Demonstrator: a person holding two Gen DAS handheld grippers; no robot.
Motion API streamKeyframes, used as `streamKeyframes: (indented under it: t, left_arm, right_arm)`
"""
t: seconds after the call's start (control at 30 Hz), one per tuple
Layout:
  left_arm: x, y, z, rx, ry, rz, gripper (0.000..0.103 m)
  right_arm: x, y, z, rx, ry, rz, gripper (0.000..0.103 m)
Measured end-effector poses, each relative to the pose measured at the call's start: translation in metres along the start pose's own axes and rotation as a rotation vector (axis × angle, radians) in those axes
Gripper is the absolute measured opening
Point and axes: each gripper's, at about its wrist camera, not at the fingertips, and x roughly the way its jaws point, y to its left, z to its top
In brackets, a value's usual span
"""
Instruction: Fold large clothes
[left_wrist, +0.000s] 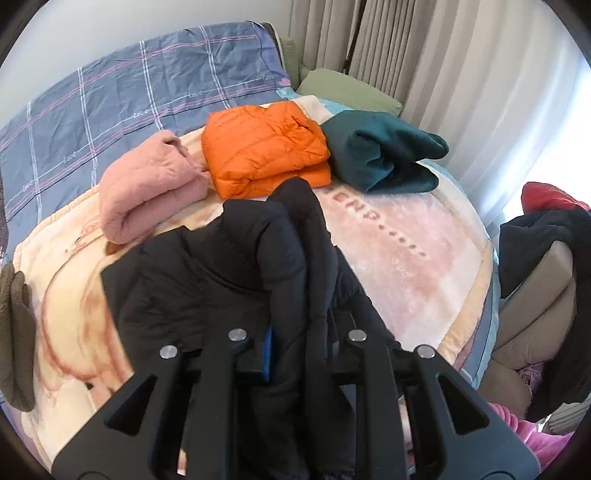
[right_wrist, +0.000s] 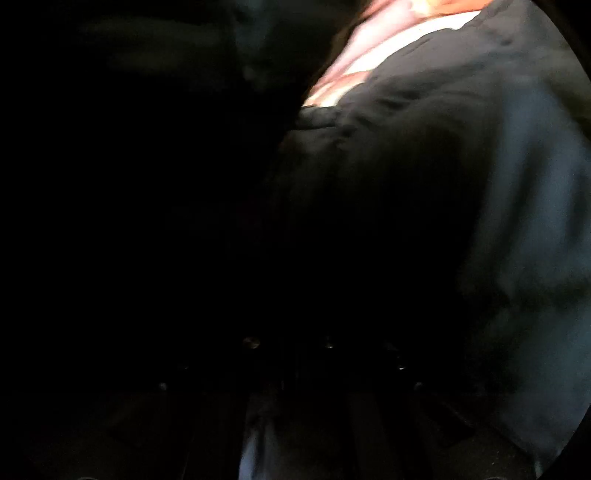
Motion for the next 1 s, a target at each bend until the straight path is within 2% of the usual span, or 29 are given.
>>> streamKeyframes:
  t: [0.07,0.13,0.17,0.23,0.27,0.3,0.4,0.47,0.53,0.57,0.6,0.7,0.77,0.83,0.93,0.97,1.0]
  left_arm:
    - [0.004,-0.005,0.002,-0.001,-0.004,-0.013,0.020]
    - [0.014,-0.010,0.002,0.001,0.006,-0.003,0.022]
    - [0.018,-0.011,0.002,0.002,0.014,-0.003,0.023]
    - [0.037,-0.017,0.002,0.007,0.046,-0.009,0.028]
    - [0.047,-0.021,0.002,0.006,0.063,-0.013,0.034]
    - [0.061,-0.026,0.002,0.000,0.083,-0.020,0.045]
    - [0.088,-0.038,0.004,-0.006,0.093,-0.051,0.065]
    - [0.099,-0.043,0.005,-0.003,0.071,-0.067,0.068]
    - [0.106,-0.043,0.007,-0.034,0.056,-0.128,0.070]
    - [0.107,-0.042,0.008,-0.051,0.048,-0.159,0.071]
    - [0.106,-0.040,0.008,-0.065,0.037,-0.199,0.071]
    - [0.104,-0.037,0.008,-0.092,0.016,-0.311,0.073]
    - [0.104,-0.032,0.007,-0.124,0.026,-0.396,0.074]
    - [0.106,-0.028,0.007,-0.165,0.042,-0.466,0.074]
    - [0.101,-0.024,0.008,-0.189,0.041,-0.504,0.074]
    - [0.095,-0.022,0.008,-0.189,0.030,-0.505,0.074]
    - [0.085,-0.019,0.009,-0.183,0.007,-0.500,0.074]
  right_arm:
    - [-0.039,-0.003,-0.016,-0.006,-0.089,-0.085,0.006]
    - [-0.084,-0.002,-0.039,-0.051,-0.224,-0.179,0.012]
    - [-0.102,-0.004,-0.049,-0.061,-0.278,-0.202,0.017]
    - [-0.136,-0.013,-0.068,-0.050,-0.361,-0.215,0.019]
    - [-0.148,-0.018,-0.075,-0.033,-0.390,-0.219,0.021]
    - [-0.158,-0.023,-0.081,-0.022,-0.412,-0.231,0.022]
    - [-0.175,-0.029,-0.096,-0.022,-0.448,-0.281,0.025]
    - [-0.181,-0.027,-0.105,-0.031,-0.460,-0.259,0.031]
    - [-0.183,-0.016,-0.107,-0.060,-0.461,-0.215,0.041]
    - [-0.183,-0.012,-0.111,-0.079,-0.460,-0.197,0.052]
    - [-0.187,-0.009,-0.114,-0.094,-0.460,-0.184,0.062]
    - [-0.203,0.001,-0.129,-0.146,-0.457,-0.130,0.077]
    - [-0.201,0.010,-0.124,-0.166,-0.455,-0.130,0.083]
    - [-0.193,0.018,-0.119,-0.181,-0.443,-0.149,0.083]
    - [-0.183,0.022,-0.112,-0.173,-0.450,-0.169,0.082]
    - [-0.183,0.021,-0.113,-0.165,-0.455,-0.179,0.066]
    - [-0.181,0.016,-0.110,-0.157,-0.461,-0.198,0.025]
